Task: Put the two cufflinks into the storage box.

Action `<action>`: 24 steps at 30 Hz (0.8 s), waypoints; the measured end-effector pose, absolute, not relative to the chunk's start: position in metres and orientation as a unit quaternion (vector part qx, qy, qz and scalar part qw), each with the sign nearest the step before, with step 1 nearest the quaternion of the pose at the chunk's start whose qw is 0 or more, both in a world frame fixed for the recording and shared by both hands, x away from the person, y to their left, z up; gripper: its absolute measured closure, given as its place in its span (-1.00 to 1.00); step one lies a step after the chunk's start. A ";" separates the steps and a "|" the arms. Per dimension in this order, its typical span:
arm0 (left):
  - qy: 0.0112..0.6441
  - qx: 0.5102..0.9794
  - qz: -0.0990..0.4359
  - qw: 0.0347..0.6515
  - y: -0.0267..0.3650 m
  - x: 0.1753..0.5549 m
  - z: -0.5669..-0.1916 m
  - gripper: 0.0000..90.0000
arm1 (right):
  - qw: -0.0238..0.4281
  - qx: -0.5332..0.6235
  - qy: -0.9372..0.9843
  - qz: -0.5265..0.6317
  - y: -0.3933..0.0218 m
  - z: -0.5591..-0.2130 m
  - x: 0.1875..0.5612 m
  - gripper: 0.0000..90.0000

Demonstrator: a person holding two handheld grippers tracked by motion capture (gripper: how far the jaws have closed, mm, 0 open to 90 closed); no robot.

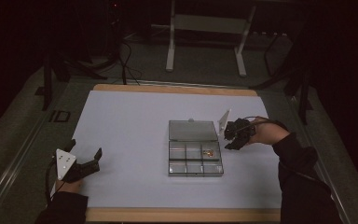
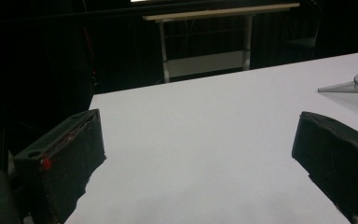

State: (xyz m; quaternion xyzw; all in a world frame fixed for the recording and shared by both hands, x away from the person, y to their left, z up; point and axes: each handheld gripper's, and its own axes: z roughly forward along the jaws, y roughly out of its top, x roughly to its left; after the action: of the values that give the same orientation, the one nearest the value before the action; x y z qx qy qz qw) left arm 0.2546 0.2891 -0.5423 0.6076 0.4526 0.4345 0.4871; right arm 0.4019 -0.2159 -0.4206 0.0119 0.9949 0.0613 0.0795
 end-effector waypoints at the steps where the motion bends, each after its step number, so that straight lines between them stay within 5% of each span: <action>1: 0.453 0.608 0.435 0.487 0.289 0.255 -0.542 -0.94 | 0.079 0.021 0.995 0.063 -0.219 -0.420 0.401 0.34; 8: 0.452 0.608 0.435 0.486 0.289 0.254 -0.542 -0.94 | 0.086 0.050 0.993 0.069 -0.233 -0.426 0.401 0.22; 16: 0.452 0.608 0.434 0.487 0.289 0.255 -0.542 -0.94 | 0.091 0.098 0.989 0.062 -0.249 -0.447 0.399 -0.21; 24: 0.452 0.608 0.434 0.487 0.289 0.255 -0.542 -0.94 | 0.089 0.138 0.982 0.094 -0.266 -0.463 0.396 -0.35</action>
State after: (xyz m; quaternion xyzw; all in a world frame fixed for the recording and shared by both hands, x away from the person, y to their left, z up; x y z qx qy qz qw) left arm 0.2546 0.2892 -0.5423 0.6081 0.4521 0.4338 0.4875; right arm 0.3959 -0.2660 -0.4633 0.1378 0.9820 0.0938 0.0889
